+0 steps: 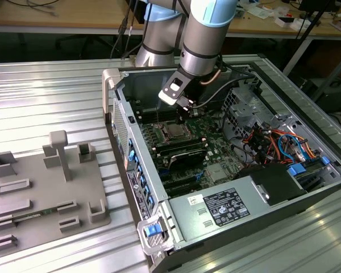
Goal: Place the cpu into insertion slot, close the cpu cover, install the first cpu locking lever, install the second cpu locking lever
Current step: 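Close the cpu cover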
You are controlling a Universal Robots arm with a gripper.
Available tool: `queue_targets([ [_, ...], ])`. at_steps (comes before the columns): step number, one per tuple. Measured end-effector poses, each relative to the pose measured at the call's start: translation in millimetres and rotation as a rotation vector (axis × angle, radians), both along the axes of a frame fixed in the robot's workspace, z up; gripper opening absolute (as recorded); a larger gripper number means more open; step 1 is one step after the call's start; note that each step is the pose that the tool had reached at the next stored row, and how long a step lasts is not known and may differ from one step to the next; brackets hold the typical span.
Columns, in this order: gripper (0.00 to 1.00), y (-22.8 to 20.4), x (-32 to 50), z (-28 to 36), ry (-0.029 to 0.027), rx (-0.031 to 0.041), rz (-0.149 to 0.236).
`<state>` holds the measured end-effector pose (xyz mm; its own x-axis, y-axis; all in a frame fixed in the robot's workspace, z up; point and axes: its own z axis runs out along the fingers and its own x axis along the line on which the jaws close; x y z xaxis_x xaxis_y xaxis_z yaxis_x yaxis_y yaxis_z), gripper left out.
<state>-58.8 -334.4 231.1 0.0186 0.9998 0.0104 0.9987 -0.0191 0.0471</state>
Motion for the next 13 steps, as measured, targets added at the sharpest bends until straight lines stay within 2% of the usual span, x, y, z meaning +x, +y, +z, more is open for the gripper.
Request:
queue_targets([
  [5,0.11,0.0,-0.9,0.0,-0.0001,0.0002,0.000],
  [13,0.11,0.0,-11.7,-5.8,0.0002,0.0000,0.009],
])
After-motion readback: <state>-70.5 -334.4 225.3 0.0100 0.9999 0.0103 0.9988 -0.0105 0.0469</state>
